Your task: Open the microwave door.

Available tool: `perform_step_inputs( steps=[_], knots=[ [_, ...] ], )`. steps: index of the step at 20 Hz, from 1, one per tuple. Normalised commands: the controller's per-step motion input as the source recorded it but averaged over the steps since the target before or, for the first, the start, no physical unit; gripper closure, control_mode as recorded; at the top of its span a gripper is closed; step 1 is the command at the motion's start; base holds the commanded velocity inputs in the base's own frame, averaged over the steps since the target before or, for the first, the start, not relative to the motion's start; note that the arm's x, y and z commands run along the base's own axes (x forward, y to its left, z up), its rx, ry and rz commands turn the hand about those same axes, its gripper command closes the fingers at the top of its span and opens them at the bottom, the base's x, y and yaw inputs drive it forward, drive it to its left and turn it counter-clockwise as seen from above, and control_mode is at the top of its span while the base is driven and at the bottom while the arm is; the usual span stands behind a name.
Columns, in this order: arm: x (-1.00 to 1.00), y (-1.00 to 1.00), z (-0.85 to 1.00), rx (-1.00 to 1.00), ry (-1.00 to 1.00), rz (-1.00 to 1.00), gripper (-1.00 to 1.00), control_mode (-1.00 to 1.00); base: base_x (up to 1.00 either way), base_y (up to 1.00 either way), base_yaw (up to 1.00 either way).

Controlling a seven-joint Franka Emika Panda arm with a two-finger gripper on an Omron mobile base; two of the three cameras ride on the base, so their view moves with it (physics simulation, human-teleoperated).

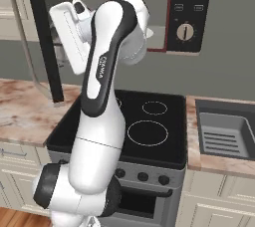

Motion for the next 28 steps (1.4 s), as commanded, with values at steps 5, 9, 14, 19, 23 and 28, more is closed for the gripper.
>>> perform_step_inputs(
  steps=[5,9,14,19,23,28],
  knots=[
    [-0.56,1.0,-0.34,0.03,-0.08,0.07,-1.0,-1.0,0.0,0.0,0.0],
    [0.0,1.0,-0.49,0.09,-0.18,0.0,-1.0,-1.0,0.0,0.0,0.0],
    [0.07,1.0,-0.39,0.09,-0.04,0.01,-1.0,-1.0,0.0,0.0,0.0],
    [0.18,1.0,-0.24,0.07,0.0,0.02,-1.0,-1.0,0.0,0.0,0.0],
    [0.17,1.0,-0.02,0.02,0.0,0.0,-1.0,-1.0,0.0,0.0,0.0],
    [0.01,0.99,0.0,0.0,0.0,0.0,-1.0,-1.0,0.0,0.0,0.0]
  ],
)
